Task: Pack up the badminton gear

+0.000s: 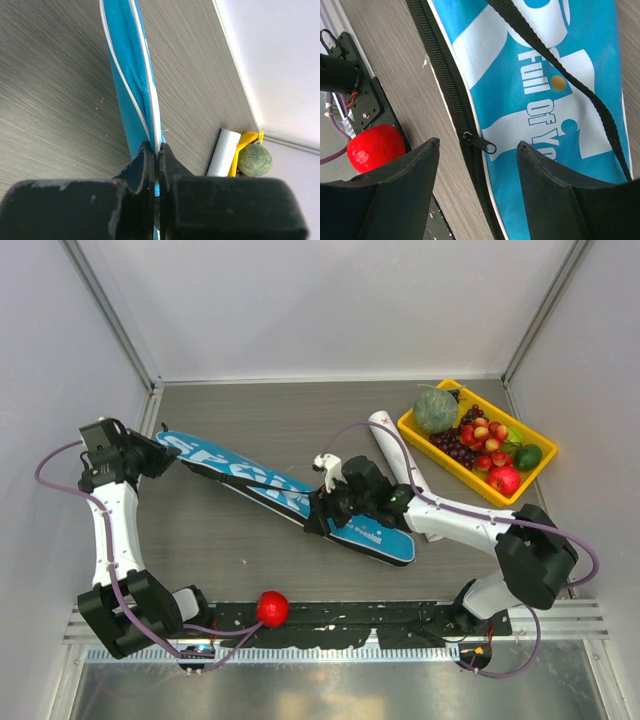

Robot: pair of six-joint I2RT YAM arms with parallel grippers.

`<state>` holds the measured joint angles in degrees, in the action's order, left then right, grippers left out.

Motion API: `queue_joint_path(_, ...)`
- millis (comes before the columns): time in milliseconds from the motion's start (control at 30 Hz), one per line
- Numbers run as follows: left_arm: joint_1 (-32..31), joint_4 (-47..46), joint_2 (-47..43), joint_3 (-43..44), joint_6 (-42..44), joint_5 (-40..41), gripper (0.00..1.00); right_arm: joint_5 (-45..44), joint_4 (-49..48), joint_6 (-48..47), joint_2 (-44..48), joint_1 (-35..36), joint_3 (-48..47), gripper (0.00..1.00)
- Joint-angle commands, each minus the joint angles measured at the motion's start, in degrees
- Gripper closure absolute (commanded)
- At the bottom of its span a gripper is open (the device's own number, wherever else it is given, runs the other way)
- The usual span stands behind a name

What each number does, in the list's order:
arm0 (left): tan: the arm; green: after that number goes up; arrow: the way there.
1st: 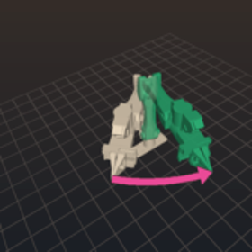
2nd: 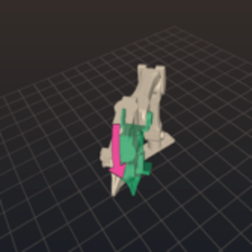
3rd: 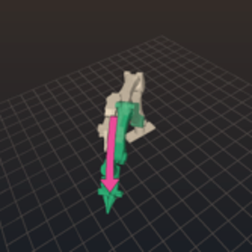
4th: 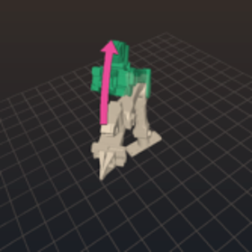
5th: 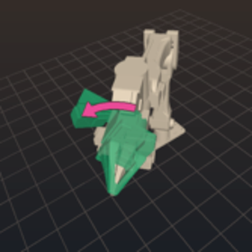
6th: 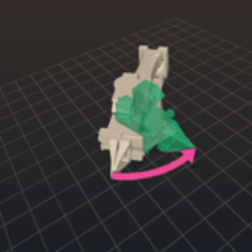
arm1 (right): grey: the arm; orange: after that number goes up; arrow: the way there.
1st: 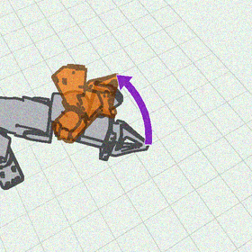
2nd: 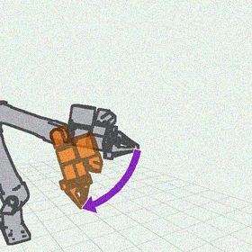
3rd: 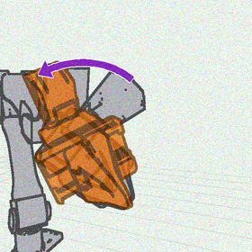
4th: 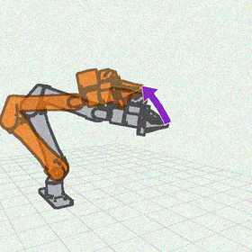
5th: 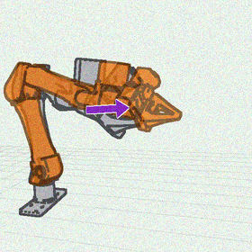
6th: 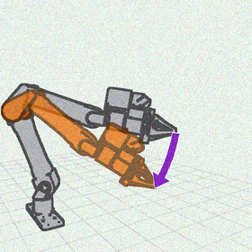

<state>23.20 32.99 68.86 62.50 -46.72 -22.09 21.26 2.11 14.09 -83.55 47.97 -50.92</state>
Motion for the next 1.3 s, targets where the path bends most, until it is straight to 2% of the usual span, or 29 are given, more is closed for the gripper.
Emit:
queue_joint_path(0, -0.44, -3.29, -1.54, 1.04, -0.39, -1.82, 1.00, 1.60, -0.35, -1.96, -1.70, -0.15, -2.70, 0.35)
queue_joint_path(333, -0.44, -3.29, -1.10, 0.52, -0.48, -1.91, 1.00, 1.33, -4.30, -0.38, -3.20, -0.15, -2.08, 0.58)
queue_joint_path(467, -0.44, -3.64, -1.10, 0.34, -0.48, -1.91, 1.00, 1.51, -4.83, -0.38, -3.55, -0.24, -2.35, 0.62)
queue_joint_path(633, -0.44, -3.81, -1.01, 0.08, -0.39, -1.91, 1.00, 2.04, -5.27, -0.11, -3.90, -0.24, -2.70, 0.59)
queue_joint_path(700, -0.44, -3.73, -1.10, 0.17, -0.39, -1.99, 1.00, 2.04, -5.54, -0.02, -3.99, -0.24, -2.79, 0.62)
queue_joint_path(767, -0.44, -3.73, -1.09, 0.17, -0.39, -1.91, 1.00, 2.30, -5.89, 0.06, -4.08, -0.33, -2.79, 0.68)
queue_joint_path(967, -0.44, -3.73, -0.92, -0.01, -0.21, -1.47, 1.00, 1.60, -5.54, -0.46, -3.03, -0.33, -2.17, 0.95)
queue_joint_path(1267, -0.44, -3.64, -0.74, -0.19, 0.22, -0.68, 1.00, -0.69, -3.43, -0.90, 0.49, -0.33, -1.12, 0.95)
